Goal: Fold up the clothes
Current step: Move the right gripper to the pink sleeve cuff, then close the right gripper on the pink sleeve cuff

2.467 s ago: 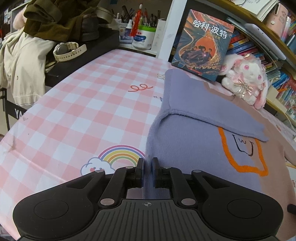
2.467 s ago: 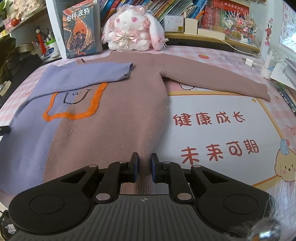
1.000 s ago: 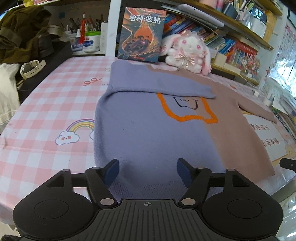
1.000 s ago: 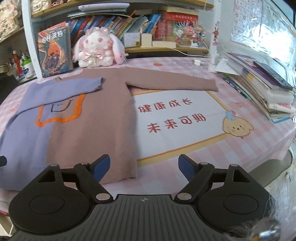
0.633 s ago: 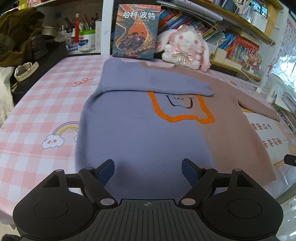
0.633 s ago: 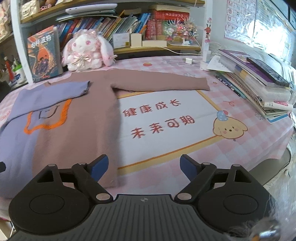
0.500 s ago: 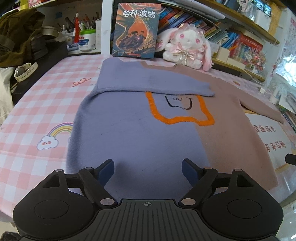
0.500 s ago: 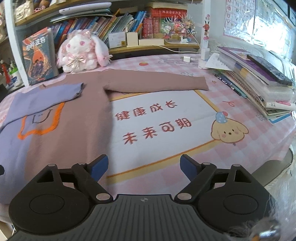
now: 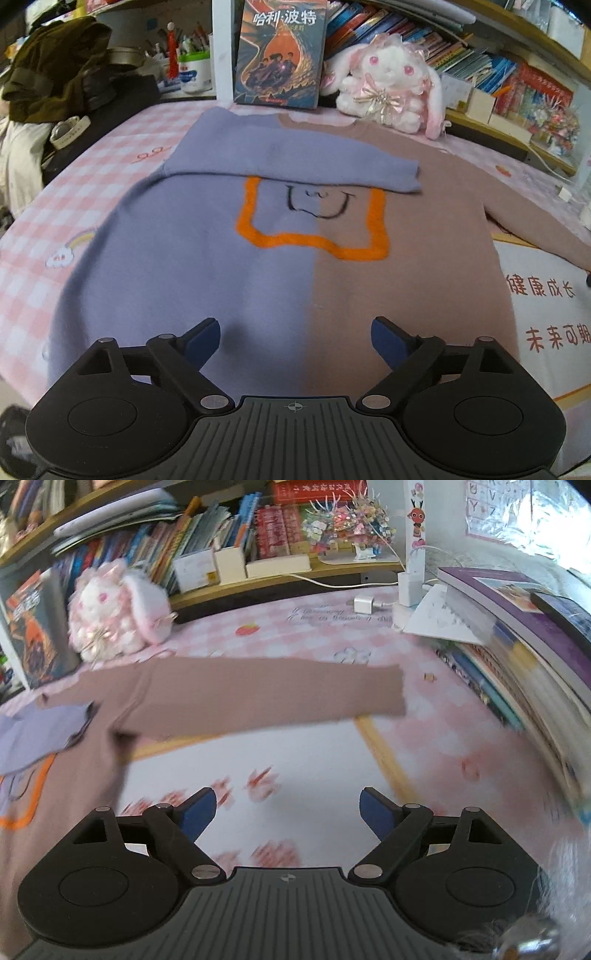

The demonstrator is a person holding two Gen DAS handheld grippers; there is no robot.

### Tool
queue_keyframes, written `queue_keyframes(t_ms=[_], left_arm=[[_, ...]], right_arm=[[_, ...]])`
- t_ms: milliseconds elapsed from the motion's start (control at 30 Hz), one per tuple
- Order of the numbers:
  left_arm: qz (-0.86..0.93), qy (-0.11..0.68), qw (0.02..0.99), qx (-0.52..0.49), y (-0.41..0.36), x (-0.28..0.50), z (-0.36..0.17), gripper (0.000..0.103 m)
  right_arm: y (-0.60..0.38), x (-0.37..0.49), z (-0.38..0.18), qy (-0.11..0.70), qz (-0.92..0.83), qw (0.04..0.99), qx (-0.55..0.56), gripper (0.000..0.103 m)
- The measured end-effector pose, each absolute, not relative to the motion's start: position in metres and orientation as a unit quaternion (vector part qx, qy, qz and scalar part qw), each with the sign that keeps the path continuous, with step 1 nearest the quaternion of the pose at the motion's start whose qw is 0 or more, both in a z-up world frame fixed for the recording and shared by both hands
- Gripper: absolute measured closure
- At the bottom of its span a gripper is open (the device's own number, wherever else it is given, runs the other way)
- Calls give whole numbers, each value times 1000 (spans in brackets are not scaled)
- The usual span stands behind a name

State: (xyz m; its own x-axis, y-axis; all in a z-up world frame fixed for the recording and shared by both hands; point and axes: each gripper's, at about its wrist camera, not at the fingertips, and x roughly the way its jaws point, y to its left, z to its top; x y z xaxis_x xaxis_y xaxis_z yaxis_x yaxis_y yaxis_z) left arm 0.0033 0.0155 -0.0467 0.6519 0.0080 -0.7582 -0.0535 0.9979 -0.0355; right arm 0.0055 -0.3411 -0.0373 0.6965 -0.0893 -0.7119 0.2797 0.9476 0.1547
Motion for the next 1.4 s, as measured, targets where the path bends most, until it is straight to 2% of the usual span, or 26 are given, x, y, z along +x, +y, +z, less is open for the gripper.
queue_keyframes(t_ms=[333,600,800,900,1067,1400], left_arm=[[89,438,894,-37,-13,-14,-48,11],[110,445,888,-32,-24,-18,-44,11],[118,448,886,-26,-27,-20,-43,11],[123,448,885,-27,-28,-21,-42,11],[129,447,885,-30,-28,-22,-41,11],[113,442,890,-23,-39,-15,-40,11]], right_arm=[[-412,57,-50,385,-85,909,135,19],[-433,77,-60,382,-76,905,172,21],[-441,92,-62,355,-33,898,257,23],[-443,96,-64,350,-18,891,289,30],[-453,96,-65,347,-33,880,323,49],[-462,98,-67,378,-14,838,392,51]])
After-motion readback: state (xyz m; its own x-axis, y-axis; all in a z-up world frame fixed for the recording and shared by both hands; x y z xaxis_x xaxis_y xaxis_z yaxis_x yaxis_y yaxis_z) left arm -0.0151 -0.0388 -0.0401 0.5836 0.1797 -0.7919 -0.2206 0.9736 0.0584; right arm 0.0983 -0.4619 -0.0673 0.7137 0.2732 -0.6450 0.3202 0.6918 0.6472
